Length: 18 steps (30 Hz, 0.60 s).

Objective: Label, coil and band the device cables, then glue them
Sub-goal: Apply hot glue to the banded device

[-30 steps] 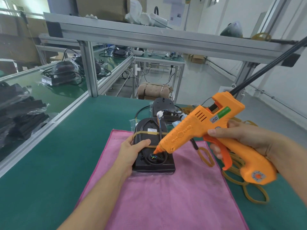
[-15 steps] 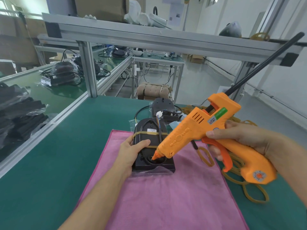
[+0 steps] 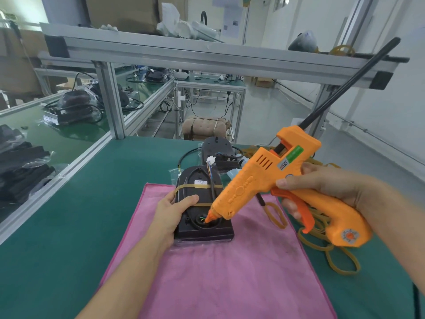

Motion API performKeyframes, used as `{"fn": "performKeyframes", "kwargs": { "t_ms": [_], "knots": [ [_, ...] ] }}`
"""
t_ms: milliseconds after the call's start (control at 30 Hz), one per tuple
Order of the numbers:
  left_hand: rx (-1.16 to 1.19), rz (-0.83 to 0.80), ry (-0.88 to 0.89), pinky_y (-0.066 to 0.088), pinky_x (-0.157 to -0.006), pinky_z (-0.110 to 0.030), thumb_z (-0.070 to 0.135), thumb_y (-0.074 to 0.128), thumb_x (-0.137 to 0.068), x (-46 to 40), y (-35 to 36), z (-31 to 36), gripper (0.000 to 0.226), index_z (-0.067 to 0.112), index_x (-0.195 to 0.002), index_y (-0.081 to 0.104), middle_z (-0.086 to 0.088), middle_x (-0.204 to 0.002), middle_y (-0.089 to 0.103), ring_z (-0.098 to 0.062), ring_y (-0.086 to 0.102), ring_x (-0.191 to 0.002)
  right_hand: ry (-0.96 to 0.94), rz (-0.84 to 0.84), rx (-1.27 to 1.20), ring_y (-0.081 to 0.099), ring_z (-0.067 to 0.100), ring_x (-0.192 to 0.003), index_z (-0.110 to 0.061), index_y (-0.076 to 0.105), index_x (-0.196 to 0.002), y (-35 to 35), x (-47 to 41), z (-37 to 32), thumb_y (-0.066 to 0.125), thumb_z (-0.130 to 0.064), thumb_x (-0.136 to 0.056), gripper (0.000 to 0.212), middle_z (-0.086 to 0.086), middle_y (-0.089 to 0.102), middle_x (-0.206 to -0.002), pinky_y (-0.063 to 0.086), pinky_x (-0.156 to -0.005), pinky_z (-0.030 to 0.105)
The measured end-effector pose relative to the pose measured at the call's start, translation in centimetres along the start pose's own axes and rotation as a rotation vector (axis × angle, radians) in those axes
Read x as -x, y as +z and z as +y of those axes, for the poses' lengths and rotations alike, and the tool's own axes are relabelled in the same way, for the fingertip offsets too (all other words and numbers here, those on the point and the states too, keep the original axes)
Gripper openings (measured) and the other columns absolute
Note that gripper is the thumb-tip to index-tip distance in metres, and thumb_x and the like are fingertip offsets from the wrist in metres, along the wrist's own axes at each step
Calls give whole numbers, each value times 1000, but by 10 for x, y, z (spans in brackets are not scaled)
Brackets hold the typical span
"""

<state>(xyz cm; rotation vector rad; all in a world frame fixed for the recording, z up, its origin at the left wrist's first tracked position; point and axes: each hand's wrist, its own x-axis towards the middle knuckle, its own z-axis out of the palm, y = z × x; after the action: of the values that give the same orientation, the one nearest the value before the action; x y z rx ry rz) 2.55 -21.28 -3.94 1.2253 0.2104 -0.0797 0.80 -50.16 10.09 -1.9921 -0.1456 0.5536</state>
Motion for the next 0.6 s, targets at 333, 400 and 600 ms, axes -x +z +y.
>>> {"fn": "performKeyframes", "kwargs": {
  "t_ms": [333,400,600],
  "knots": [
    [1,1,-8,60,-67,-43,8,73,-80,-1,1,0,37,11,-116,65,-20,-93,74,-32,71,-74,-56,-164,-108,62,27,-61,-8,64,-105,2,6,-7,74,-24,-81,30,20,61,-75,55,-60,36],
    [2,-1,-6,59,-76,-50,8,73,-80,-1,0,0,36,11,-115,65,-20,-95,73,-33,70,-76,-73,-184,-140,62,29,-57,-7,65,-102,4,6,-9,75,-26,-77,34,21,60,-67,54,-56,35],
    [1,6,-10,57,-81,-54,7,73,-80,-1,1,1,36,12,-115,66,-20,-96,74,-35,70,-80,-91,-215,-136,63,30,-59,7,56,-106,7,-4,-7,76,-30,-80,49,21,61,-69,54,-59,36]
  ]
}}
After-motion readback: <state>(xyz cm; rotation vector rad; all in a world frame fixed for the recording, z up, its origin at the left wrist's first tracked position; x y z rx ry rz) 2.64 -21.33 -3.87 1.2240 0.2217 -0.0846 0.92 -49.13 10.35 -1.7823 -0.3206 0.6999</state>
